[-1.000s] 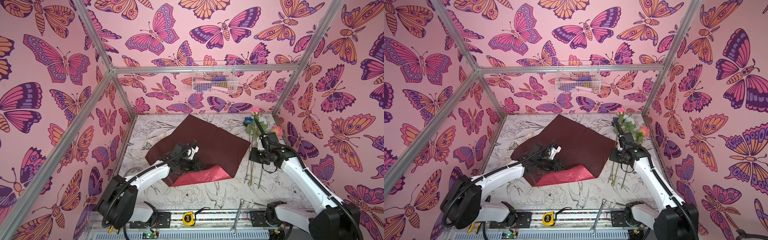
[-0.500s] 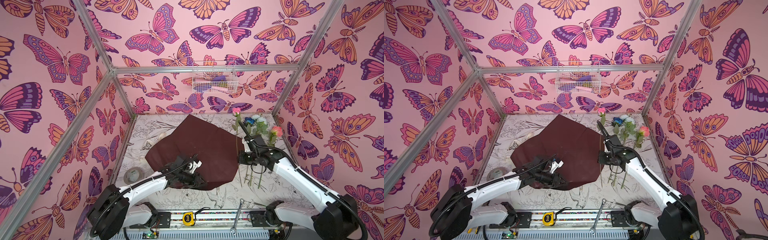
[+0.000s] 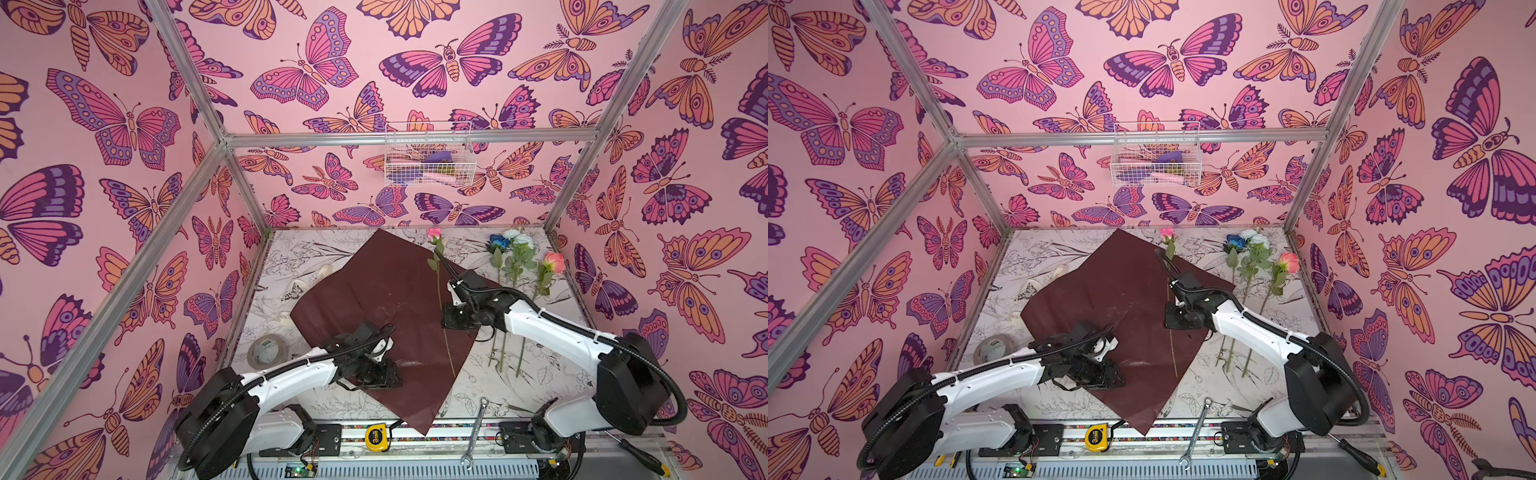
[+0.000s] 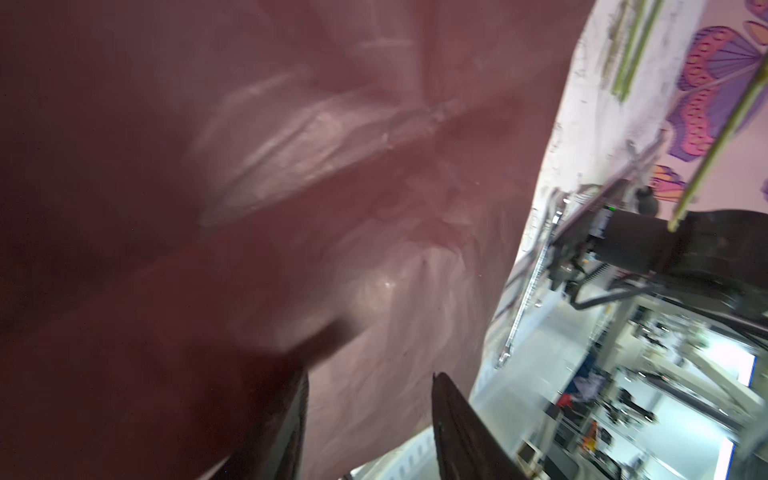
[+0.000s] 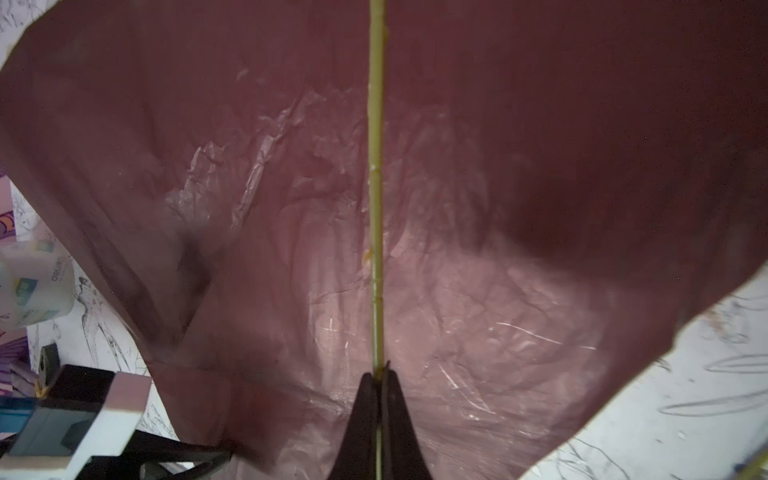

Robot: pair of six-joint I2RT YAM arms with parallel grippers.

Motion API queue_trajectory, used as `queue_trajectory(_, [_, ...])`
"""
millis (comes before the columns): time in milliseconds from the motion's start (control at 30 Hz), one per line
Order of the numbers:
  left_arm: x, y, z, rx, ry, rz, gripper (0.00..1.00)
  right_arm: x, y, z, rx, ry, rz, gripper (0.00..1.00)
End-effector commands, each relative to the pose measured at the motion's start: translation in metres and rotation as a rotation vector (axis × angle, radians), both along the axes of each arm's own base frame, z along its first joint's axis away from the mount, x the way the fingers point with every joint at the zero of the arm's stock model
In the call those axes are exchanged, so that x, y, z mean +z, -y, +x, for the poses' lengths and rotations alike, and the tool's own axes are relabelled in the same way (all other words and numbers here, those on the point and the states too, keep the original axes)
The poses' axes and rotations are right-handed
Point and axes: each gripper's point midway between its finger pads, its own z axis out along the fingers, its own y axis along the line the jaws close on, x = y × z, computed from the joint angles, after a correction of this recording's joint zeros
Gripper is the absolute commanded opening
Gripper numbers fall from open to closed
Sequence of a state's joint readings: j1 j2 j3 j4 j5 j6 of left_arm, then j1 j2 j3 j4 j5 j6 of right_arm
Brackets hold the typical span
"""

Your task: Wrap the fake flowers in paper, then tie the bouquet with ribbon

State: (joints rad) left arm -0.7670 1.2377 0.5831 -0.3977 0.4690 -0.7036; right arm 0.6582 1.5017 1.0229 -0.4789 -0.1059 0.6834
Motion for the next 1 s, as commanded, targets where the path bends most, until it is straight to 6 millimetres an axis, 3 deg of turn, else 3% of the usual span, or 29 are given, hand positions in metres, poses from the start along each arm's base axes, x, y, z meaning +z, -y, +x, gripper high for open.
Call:
queue_trajectory(0, [0.024,-0.012,0.025,0.033,0.147,0.092,0.55,0.013,-0.03,0.008,0.03,0.04,0.048,0.0])
queue_trajectory(133, [0.074,-0.036,0.083,0.167,0.392,0.195,0.73,0.002,-0.051,0.01,0.061,0.027,0.052,0.0])
queue_trajectory(300, [0.117,-0.092,0.166,0.381,0.519,0.356,0.91,-0.003,-0.064,0.017,0.057,0.023,0.067,0.0])
queue_trajectory(467, [0.106,-0.144,0.234,0.438,0.475,0.52,0.99,-0.014,-0.069,0.022,0.05,0.016,0.065,0.0])
queue_trajectory(567, [0.094,-0.173,0.257,0.476,0.436,0.588,1.0,-0.023,-0.073,0.025,0.055,0.007,0.057,0.0])
queue_trajectory(667, [0.077,-0.196,0.267,0.514,0.377,0.605,1.0,-0.037,-0.078,0.028,0.062,-0.019,0.043,0.0])
queue_trajectory(833, [0.047,-0.196,0.269,0.502,0.294,0.575,0.98,-0.062,-0.089,0.032,0.076,-0.076,0.029,0.0])
queue_trajectory(967, [0.035,-0.184,0.274,0.495,0.27,0.513,0.93,-0.079,-0.083,0.034,0.053,-0.112,0.012,0.0])
